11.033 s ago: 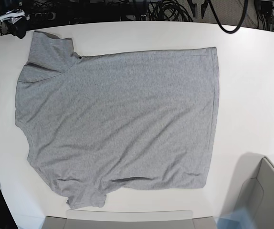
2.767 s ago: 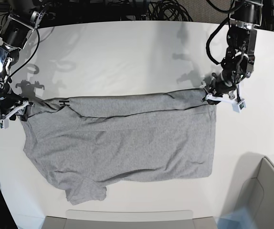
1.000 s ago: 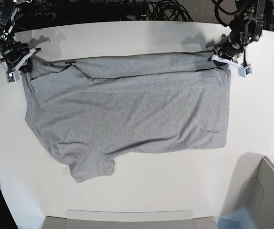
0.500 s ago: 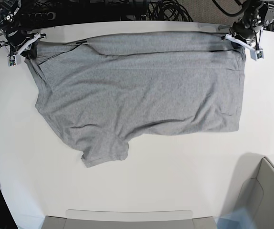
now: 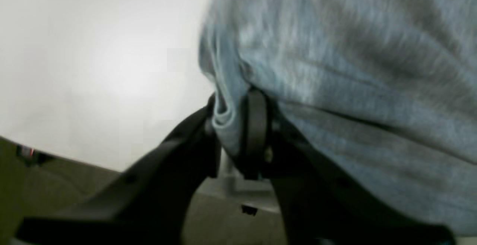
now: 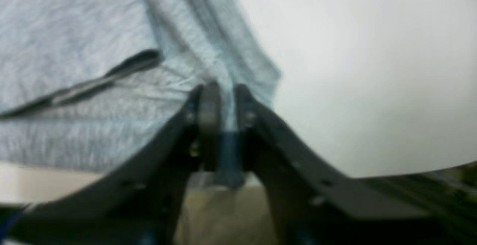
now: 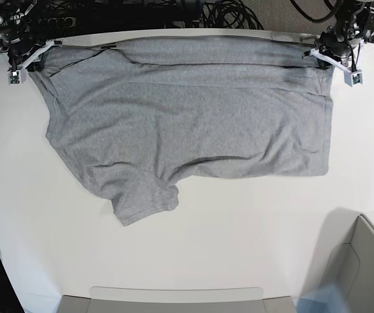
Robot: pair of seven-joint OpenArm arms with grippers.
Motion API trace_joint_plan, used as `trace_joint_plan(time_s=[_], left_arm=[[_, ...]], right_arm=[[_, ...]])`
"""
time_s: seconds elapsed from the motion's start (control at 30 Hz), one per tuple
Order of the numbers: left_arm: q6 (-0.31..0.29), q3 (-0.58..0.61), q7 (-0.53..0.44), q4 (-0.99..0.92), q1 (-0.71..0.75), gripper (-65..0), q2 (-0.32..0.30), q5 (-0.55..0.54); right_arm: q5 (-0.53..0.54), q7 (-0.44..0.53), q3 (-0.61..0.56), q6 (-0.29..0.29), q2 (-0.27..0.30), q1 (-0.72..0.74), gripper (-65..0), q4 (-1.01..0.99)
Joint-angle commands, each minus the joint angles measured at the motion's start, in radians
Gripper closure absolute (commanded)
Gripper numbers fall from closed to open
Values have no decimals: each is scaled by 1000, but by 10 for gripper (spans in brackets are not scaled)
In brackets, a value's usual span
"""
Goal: Fold the T-shirt properly
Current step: 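Lower the folded edge and drag the shirt back with both grippers, then reach the right gripper to the sleeve and hem corner nearest it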
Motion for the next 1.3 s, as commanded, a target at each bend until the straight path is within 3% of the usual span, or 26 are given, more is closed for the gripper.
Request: trace_joint_plan(time_s=[0.0,0.13,0.27,0.4,0.53,0.67,0.8,0.97,1.1,1.27], left_arm=[[4,-13,-15,36,4,-158,-17,4],[10,-14,-16,117,-8,-200,-12,1],[12,-14,-16,139,-54,-202,-1,-2],[13,-31,-16,137,-82,-202,17,-56],[13,-120,-16,136,-80,-202,19,-121],[12,-171,-16,139,-92,-202,20,-176],[12,-126,-15,136,-204,-202,32,-243],[12,-54,-15,122,-273,-202,66,-243],[12,-20,-15,104,-295,-202,63,-243],[10,-19,-15,84,-295,-202,61,-242]], right_arm=[[7,22,9,16,23,20,-164,38],[7,19,9,16,24,100,-235,149],[4,17,-46,16,24,166,-235,227],[4,17,-117,16,70,195,-235,221],[-3,17,-189,16,105,278,-235,140],[-115,17,-307,16,135,424,-235,2],[-258,25,-393,16,130,597,-235,-173],[-322,25,-460,16,125,746,-235,-416],[-353,25,-467,16,125,801,-235,-568],[-361,19,-471,16,132,761,-235,-597]])
